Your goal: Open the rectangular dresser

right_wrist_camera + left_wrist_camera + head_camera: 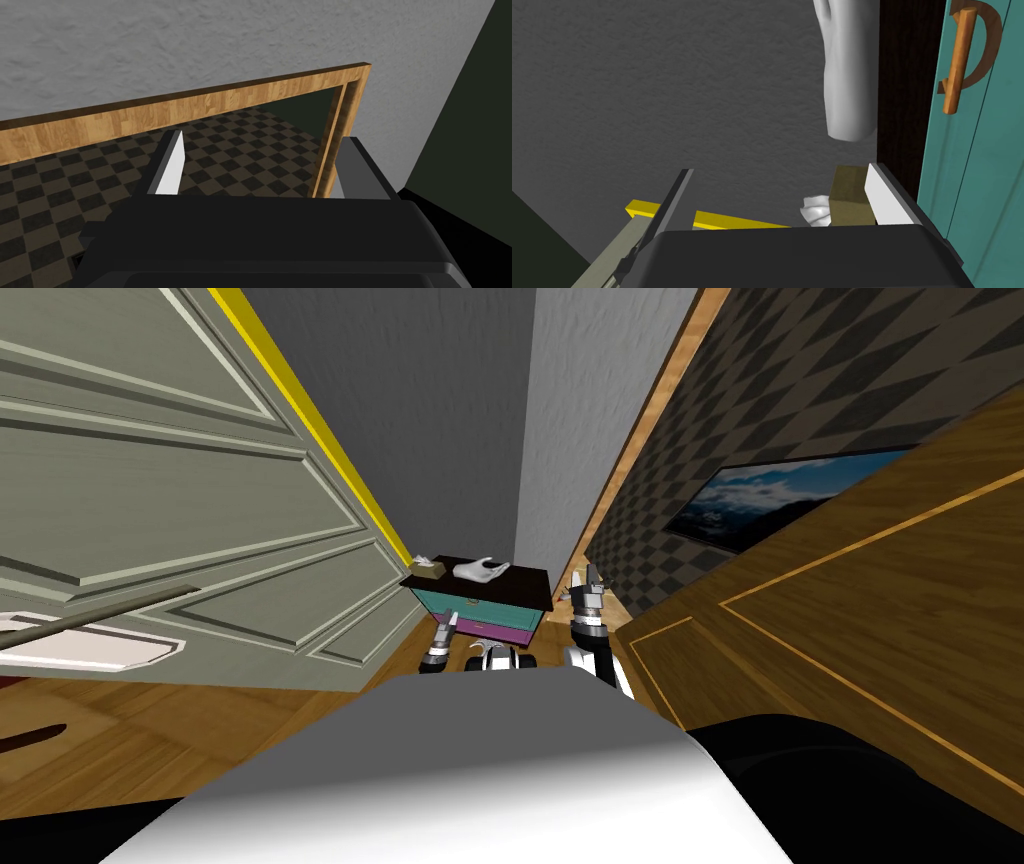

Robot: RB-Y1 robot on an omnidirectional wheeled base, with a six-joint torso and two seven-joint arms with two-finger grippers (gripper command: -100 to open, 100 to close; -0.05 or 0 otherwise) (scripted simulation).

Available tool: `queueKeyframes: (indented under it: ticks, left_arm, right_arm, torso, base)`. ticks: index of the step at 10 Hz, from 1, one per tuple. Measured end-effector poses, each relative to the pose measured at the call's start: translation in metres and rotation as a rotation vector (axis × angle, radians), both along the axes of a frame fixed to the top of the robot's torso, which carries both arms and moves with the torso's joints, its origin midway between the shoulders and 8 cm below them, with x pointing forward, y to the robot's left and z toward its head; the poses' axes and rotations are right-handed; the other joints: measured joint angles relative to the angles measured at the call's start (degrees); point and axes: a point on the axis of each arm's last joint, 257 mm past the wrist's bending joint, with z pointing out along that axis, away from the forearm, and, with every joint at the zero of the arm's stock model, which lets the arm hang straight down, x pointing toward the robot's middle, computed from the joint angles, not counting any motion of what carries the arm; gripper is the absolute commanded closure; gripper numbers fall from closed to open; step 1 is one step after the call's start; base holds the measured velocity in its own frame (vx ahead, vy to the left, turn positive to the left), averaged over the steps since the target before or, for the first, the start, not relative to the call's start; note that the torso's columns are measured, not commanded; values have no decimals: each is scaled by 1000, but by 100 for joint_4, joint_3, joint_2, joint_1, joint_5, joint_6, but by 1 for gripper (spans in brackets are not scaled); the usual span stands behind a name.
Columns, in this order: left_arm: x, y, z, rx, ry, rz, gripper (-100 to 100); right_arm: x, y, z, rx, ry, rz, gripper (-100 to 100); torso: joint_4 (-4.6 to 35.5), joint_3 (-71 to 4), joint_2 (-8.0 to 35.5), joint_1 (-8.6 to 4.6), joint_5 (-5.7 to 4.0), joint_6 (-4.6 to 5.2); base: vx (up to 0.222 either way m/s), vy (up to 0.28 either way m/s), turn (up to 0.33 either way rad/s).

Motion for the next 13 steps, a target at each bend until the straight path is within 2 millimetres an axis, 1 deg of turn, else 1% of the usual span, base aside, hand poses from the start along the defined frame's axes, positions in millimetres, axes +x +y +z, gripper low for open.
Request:
queueKeyframes:
  ticks: [6, 13]
  left_arm:
    - [-8, -4, -35, -1, 53, -2, -100]
    - [-27, -14, -81, -6, 127, -7, -100]
  right_arm:
    - [0, 0, 0, 0, 0, 0, 0]
    - [0, 0, 0, 0, 0, 0, 0]
  torso:
    - [-2, -5, -8, 12, 3, 0]
    - [-2, -4, -8, 8, 2, 1]
  base:
    - [51, 11, -35]
    - [64, 20, -45]
